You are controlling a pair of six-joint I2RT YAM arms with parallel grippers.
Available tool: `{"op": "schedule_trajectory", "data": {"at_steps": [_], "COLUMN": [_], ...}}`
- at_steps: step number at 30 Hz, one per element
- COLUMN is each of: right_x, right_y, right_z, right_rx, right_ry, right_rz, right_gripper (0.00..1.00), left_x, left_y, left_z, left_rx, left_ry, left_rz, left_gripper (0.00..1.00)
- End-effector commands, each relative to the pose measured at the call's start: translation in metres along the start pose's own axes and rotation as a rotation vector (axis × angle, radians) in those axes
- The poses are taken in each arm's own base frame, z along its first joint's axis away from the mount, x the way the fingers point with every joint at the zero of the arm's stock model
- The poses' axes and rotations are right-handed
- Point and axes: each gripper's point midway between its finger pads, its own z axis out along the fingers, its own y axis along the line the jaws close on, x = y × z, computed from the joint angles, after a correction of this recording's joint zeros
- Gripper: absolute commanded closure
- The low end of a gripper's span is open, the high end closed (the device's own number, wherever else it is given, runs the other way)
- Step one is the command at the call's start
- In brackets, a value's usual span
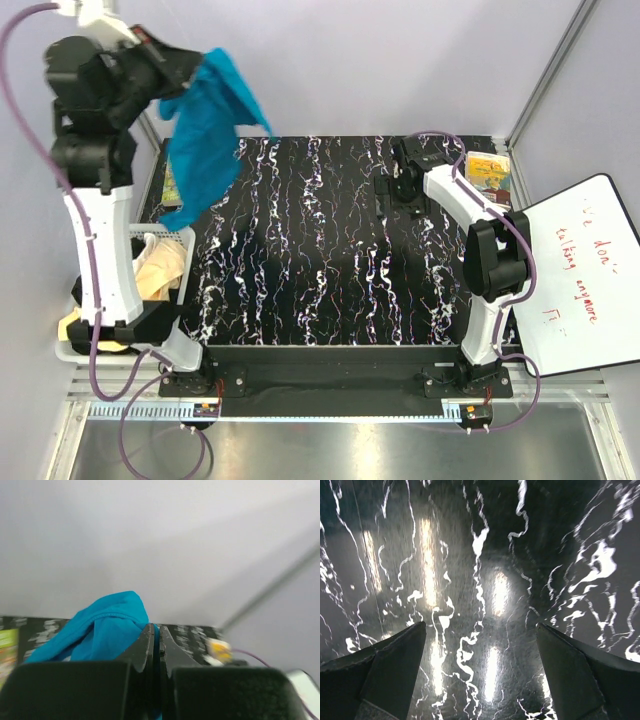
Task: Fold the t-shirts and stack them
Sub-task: Move the tshirt to the center of the board
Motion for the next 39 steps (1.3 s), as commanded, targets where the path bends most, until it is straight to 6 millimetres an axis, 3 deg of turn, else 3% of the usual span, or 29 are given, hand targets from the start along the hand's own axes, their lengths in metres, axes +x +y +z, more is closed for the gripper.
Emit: {"op": "schedule_trajectory", "data": {"at_steps": [1,2,6,9,11,14,15,17,18,19,20,21,22,23,24,28,30,31,32,34,35,39], "right_x": [-0.037,-0.039,-0.047,-0.053,-0.056,-0.065,-0.067,-0.071,-0.071,-0.072,-0.072,-0.07,-0.068,-0.067,-0.064,-0.054,-0.049,-0.048,-0.046,-0.044,-0.043,-0.04], "right_y": [-0.006,-0.008,-0.035,-0.073,-0.102,-0.129,-0.133,-0.136,-0.136,-0.136,-0.135,-0.134,-0.132,-0.13,-0.127,-0.122,-0.121,-0.116,-0.115,-0.109,-0.108,-0.104], "right_z": [-0.028,-0.028,-0.019,-0.018,-0.021,-0.028,-0.03,-0.033,-0.033,-0.034,-0.033,-0.03,-0.028,-0.026,-0.022,-0.014,-0.011,-0.011,-0.011,-0.01,-0.011,-0.009], "right_rx": [0.077,0.086,0.153,0.171,0.166,0.184,0.197,0.202,0.2,0.199,0.194,0.187,0.18,0.171,0.152,0.123,0.119,0.095,0.087,0.056,0.052,0.029], "right_ry": [-0.143,-0.147,-0.152,-0.153,-0.154,-0.18,-0.188,-0.197,-0.197,-0.198,-0.197,-0.188,-0.18,-0.174,-0.16,-0.123,-0.109,-0.103,-0.094,-0.085,-0.083,-0.067], "right_rz": [0.03,0.046,0.141,0.285,0.382,0.42,0.416,0.397,0.395,0.392,0.392,0.391,0.388,0.389,0.389,0.392,0.391,0.39,0.391,0.388,0.39,0.397], "right_gripper": [0.0,0.0,0.0,0.0,0.0,0.0,0.0,0.0,0.0,0.0,0.0,0.0,0.0,0.0,0.0,0.0,0.0,0.0,0.0,0.0,0.0,0.0], "left_x": [0.028,0.045,0.113,0.174,0.198,0.215,0.236,0.248,0.287,0.302,0.302,0.342,0.351,0.354,0.384,0.41,0.415,0.418,0.415,0.411,0.404,0.397], "left_y": [-0.086,-0.106,-0.147,-0.173,-0.199,-0.212,-0.2,-0.182,-0.154,-0.137,-0.116,-0.077,-0.047,-0.032,-0.003,0.082,0.119,0.13,0.137,0.142,0.138,0.104], "left_z": [0.021,0.023,0.036,0.037,0.024,0.009,0.014,0.008,0.008,0.005,-0.001,-0.01,-0.013,-0.025,-0.043,-0.088,-0.117,-0.125,-0.135,-0.136,-0.129,-0.101], "left_rx": [0.371,0.429,0.556,0.637,0.712,0.741,0.695,0.635,0.538,0.478,0.408,0.269,0.179,0.142,0.044,-0.3,-0.497,-0.565,-0.612,-0.635,-0.612,-0.438], "left_ry": [0.102,0.15,0.338,0.489,0.563,0.615,0.647,0.676,0.758,0.787,0.78,0.854,0.861,0.859,0.926,1.004,1.083,1.12,1.152,1.159,1.138,1.108], "left_rz": [-0.075,-0.089,-0.164,-0.225,-0.223,-0.227,-0.243,-0.259,-0.286,-0.3,-0.32,-0.349,-0.377,-0.386,-0.403,-0.274,-0.159,-0.123,-0.086,-0.04,-0.029,0.012], "left_gripper": [1.0,1.0,1.0,1.0,1.0,1.0,1.0,1.0,1.0,1.0,1.0,1.0,1.0,1.0,1.0,1.0,0.92,0.82,0.53,0.28,0.02,0.01]}}
